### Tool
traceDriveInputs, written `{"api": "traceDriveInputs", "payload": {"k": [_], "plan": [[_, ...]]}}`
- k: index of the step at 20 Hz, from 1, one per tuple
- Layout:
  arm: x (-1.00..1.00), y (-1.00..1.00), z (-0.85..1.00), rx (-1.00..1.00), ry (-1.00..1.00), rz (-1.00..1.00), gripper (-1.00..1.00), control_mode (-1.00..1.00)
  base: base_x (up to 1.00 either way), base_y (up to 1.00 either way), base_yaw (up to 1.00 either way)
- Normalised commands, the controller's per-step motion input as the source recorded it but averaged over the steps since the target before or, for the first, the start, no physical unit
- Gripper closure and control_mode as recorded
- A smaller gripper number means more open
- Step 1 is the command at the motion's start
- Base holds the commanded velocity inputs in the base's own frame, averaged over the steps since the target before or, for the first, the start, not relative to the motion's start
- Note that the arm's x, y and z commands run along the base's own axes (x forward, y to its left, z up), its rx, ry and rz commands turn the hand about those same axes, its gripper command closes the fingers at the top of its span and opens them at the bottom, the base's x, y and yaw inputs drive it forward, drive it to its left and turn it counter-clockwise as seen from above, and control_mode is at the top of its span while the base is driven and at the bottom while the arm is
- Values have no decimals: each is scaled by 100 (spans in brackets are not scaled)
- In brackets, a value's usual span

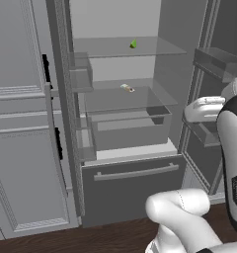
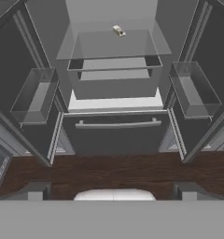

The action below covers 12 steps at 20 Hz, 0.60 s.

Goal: Grab a lemon wedge from the fridge and one ice cube from the ice bowl, and put them in the glass of lemonade.

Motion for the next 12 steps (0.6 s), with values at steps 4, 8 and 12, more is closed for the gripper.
{"api": "traceDriveInputs", "payload": {"k": [4, 8, 12], "plan": [[18, 0, -14, 0, -18, 0, -100, -100, 0, 0, 0], [0, 0, 0, 0, -25, 0, -100, -100, 0, 0, 0], [0, 0, 0, 0, -21, 0, -100, -100, 0, 0, 0]]}}
